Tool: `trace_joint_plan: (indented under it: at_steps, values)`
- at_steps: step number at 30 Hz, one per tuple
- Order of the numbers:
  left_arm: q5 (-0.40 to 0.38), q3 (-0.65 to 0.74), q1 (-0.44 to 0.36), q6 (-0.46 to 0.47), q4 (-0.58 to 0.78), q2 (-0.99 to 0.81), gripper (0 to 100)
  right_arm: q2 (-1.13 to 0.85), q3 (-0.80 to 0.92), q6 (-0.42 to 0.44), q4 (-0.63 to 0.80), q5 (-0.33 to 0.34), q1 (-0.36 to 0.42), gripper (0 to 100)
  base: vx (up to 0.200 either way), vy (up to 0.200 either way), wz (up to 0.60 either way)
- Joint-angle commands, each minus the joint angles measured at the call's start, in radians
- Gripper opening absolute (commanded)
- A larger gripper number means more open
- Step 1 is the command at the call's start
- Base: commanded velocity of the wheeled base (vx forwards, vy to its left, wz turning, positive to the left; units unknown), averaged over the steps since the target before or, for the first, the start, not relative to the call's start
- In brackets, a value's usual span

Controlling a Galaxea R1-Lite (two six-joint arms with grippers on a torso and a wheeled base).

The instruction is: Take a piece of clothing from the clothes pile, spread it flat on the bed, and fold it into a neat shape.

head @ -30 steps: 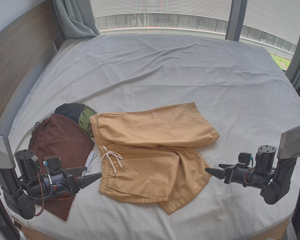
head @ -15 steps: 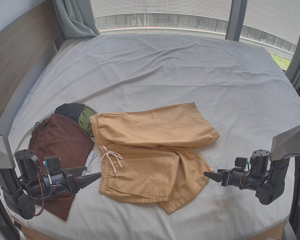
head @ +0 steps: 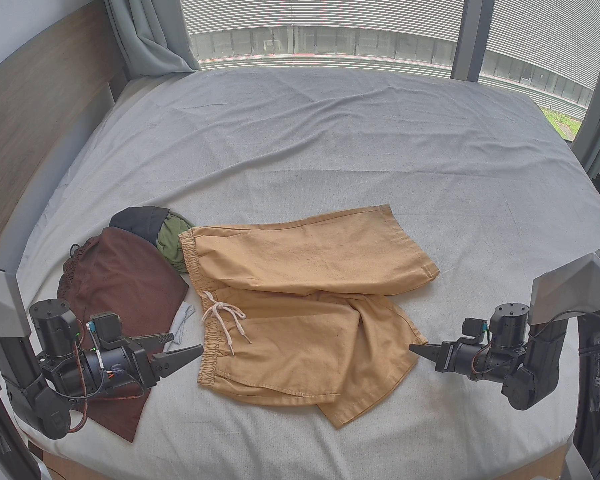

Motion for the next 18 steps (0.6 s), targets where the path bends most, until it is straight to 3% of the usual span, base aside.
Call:
trace_joint_plan:
  at_steps: [1, 10, 18]
  values:
    - [0.000, 0.000, -0.001, -0.001, -0.001, -0.001, 100, 0.011, -0.007, 0.000, -0.001, 0.000, 0.002, 0, 0.000, 0.000, 0.00]
    - [-0.001, 0.000, -0.001, -0.001, -0.001, -0.001, 100, 0.004, -0.011, -0.002, -0.002, -0.001, -0.017, 0, 0.000, 0.000, 0.00]
    - [-0.001, 0.006, -0.003, -0.001, -0.001, -0.001, 100, -0.032, -0.059, -0.005, 0.001, -0.019, -0.086, 0, 0.000, 0.000, 0.00]
